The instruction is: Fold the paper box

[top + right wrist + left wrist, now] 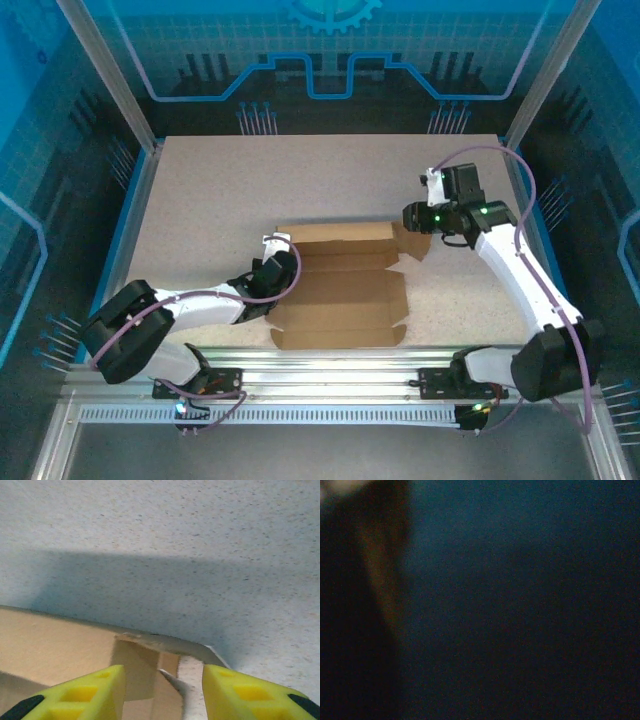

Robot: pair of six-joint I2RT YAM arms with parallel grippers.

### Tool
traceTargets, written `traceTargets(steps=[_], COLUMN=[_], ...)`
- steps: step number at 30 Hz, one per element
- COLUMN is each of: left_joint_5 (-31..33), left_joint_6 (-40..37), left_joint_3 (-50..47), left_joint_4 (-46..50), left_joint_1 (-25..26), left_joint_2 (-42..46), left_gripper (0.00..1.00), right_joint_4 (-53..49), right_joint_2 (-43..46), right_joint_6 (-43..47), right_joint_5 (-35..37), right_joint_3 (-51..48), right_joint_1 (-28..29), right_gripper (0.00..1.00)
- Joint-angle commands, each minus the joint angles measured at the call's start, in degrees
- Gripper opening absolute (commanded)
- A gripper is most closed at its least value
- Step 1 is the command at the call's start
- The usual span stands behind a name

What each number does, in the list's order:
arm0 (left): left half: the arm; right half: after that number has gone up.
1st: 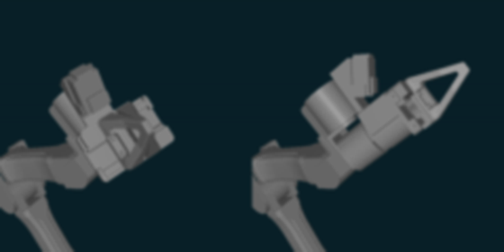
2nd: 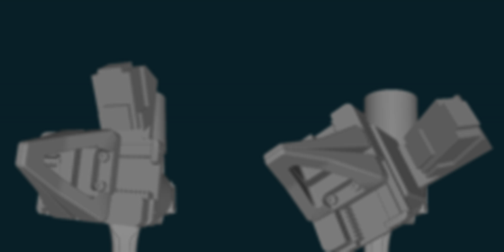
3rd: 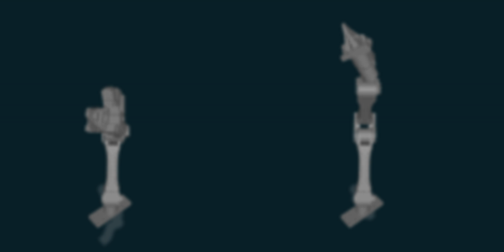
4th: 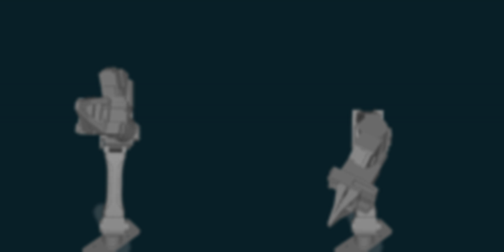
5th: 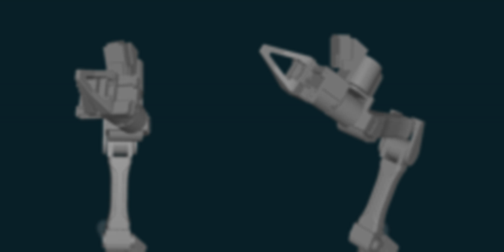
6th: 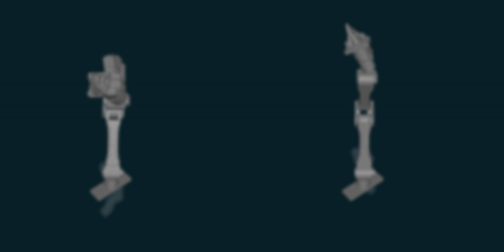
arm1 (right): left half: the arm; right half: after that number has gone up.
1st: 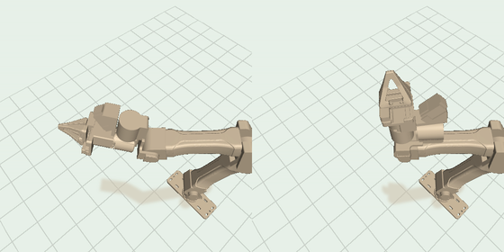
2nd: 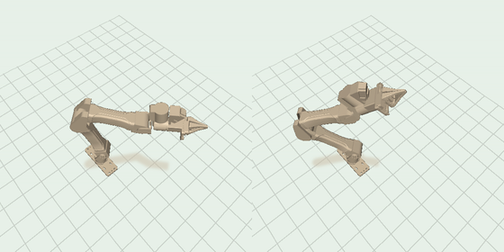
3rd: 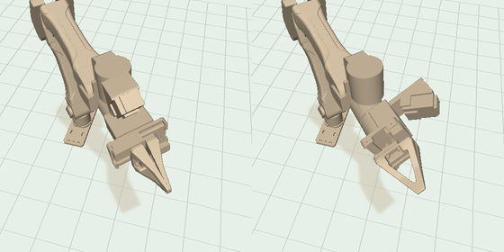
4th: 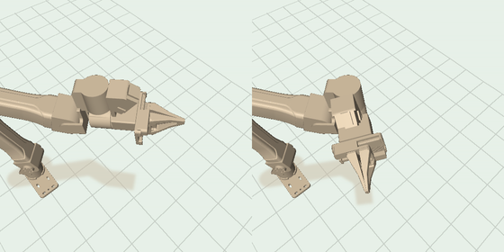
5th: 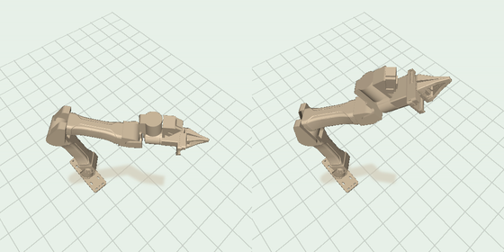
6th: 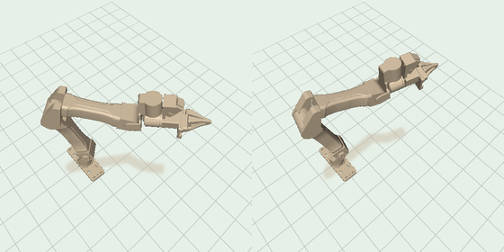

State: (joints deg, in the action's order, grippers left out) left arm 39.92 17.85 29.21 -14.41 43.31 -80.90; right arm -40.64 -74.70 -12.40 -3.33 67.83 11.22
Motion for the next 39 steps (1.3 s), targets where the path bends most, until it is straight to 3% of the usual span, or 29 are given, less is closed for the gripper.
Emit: traceTargets(steps=[1, 10, 18, 26, 33, 39], left_joint_5=[-0.2, -0.3, -0.1, 0.4, 1.1, 1.7], left_joint_6=[-1.3, -1.1, -0.4, 0.9, 1.2, 1.2], left_joint_3=[0.7, 1.3, 2.7, 3.6, 4.0, 4.4], left_joint_4=[3.0, 3.2, 4.1, 4.9, 5.5, 5.8], left_joint_1=[0.7, 0.6, 0.9, 1.4, 1.8, 2.0], left_joint_2=[-0.7, -0.8, -2.0, -2.7, -3.1, -3.5], left_gripper=[0.18, 0.18, 0.19, 0.19, 0.19, 0.19], right_joint_4=[-5.7, -6.4, -4.7, -4.4, -5.1, -7.8], right_joint_2=[-3.3, -6.6, -5.6, -3.4, -2.7, -2.8], right_joint_6=[4.2, 3.5, 1.4, 0.3, -0.2, 1.0], right_joint_5=[4.7, 2.4, -1.4, -3.1, -2.5, -2.0], right_joint_3=[2.3, 1.2, -2.6, -5.5, -5.2, -2.8], right_joint_1=[-1.1, -2.6, -2.6, -1.6, 0.7, 3.3], right_gripper=[0.46, 0.45, 0.27, 0.24, 0.08, 0.05])
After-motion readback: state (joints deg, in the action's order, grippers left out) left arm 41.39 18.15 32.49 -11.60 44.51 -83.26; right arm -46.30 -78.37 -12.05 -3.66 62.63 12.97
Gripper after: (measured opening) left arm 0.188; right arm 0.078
